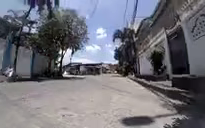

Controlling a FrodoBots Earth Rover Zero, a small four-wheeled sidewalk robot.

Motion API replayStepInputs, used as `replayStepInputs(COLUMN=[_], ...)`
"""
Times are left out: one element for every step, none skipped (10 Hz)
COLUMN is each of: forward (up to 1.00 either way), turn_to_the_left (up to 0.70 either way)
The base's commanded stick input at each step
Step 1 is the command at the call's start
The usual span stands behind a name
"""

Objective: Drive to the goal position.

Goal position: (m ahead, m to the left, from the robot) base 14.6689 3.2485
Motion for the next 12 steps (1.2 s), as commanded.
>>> replayStepInputs(forward=[1.00,1.00,1.00,1.00,1.00,1.00,1.00,1.00,1.00,1.00,1.00,1.00], turn_to_the_left=[-0.29,-0.29,-0.29,-0.29,-0.02,0.11,0.11,0.11,0.11,0.11,0.11,0.11])
